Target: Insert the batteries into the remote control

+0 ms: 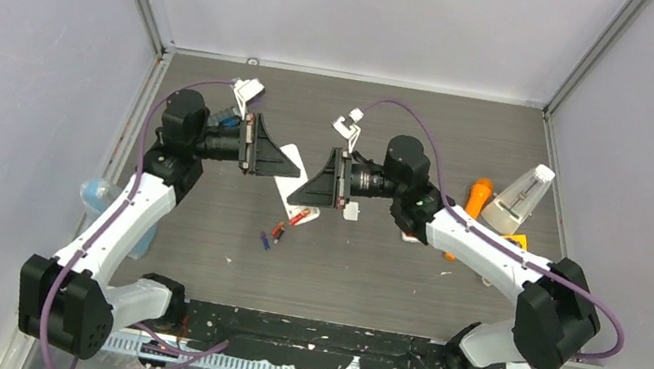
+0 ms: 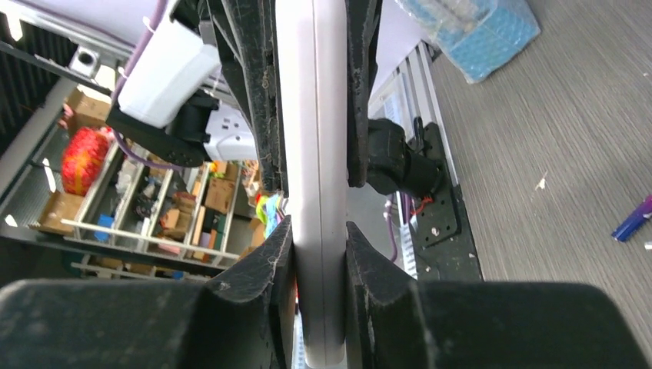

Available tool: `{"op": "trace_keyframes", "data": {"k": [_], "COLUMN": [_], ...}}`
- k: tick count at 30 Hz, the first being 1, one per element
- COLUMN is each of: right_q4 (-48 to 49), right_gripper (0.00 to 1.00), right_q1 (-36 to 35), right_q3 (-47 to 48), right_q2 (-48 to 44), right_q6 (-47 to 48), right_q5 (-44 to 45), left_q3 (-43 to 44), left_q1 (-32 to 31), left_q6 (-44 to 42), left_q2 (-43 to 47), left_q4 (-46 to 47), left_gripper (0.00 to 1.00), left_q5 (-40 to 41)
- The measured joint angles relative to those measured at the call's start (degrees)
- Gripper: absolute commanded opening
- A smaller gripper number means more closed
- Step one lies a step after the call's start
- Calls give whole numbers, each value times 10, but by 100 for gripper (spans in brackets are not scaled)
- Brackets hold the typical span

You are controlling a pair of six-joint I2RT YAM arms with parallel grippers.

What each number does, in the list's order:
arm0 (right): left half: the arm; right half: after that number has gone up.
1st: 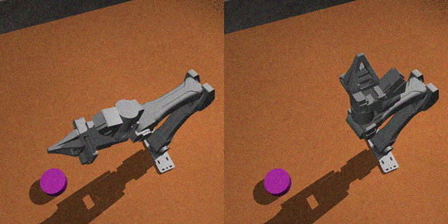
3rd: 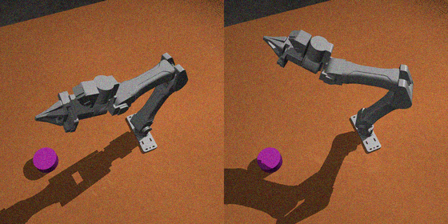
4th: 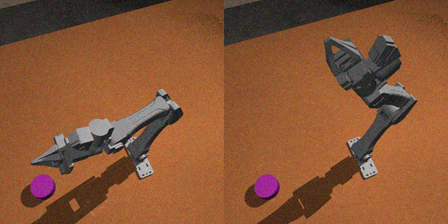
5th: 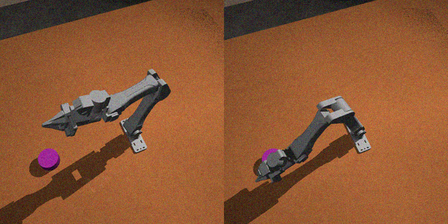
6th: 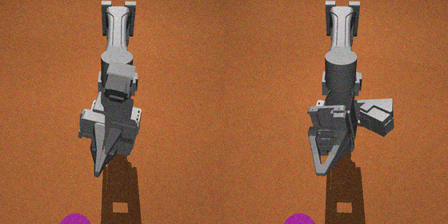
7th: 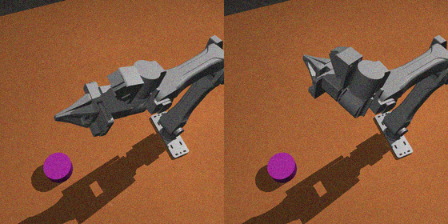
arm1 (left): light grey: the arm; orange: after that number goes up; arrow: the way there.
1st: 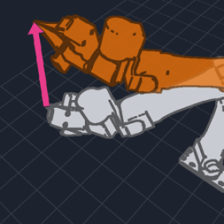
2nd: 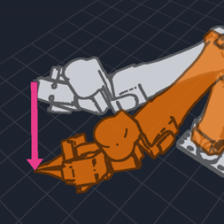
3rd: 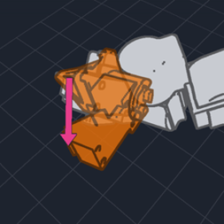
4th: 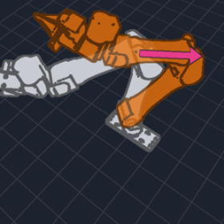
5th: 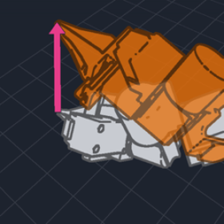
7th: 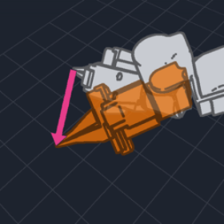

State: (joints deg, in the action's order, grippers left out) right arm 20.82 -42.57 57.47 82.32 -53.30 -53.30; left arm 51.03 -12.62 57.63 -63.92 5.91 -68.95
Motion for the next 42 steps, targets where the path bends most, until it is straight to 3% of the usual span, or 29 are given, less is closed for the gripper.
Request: {"op": "trace_keyframes", "data": {"k": [6,11,17,25,28,32,34,37,42], "right_q4": [127,243,308,354,358,365,367,366,323], "right_gripper": [15,15,15,15,16,18,19,28,65], "right_q1": [4,3,4,4,4,4,4,4,4], "right_q3": [-35,-63,-69,-74,-75,-75,-76,-80,-83], "right_q2": [27,52,57,74,77,77,77,77,64], "right_q6": [-106,-196,-250,-297,-305,-306,-304,-303,-285], "right_q5": [39,67,104,126,130,133,134,138,152], "left_q3": [-27,-42,-57,-77,-80,-80,-80,-80,-78], "left_q1": [-1,-1,-2,-9,-19,-27,-29,-30,-30], "left_q6": [73,102,114,120,125,134,139,138,118], "left_q2": [4,22,61,83,83,83,82,79,74], "left_q4": [53,63,67,77,83,85,85,85,71], "left_gripper": [38,36,29,33,25,2,0,0,0], "left_q5": [68,121,170,220,242,265,271,271,274]}}
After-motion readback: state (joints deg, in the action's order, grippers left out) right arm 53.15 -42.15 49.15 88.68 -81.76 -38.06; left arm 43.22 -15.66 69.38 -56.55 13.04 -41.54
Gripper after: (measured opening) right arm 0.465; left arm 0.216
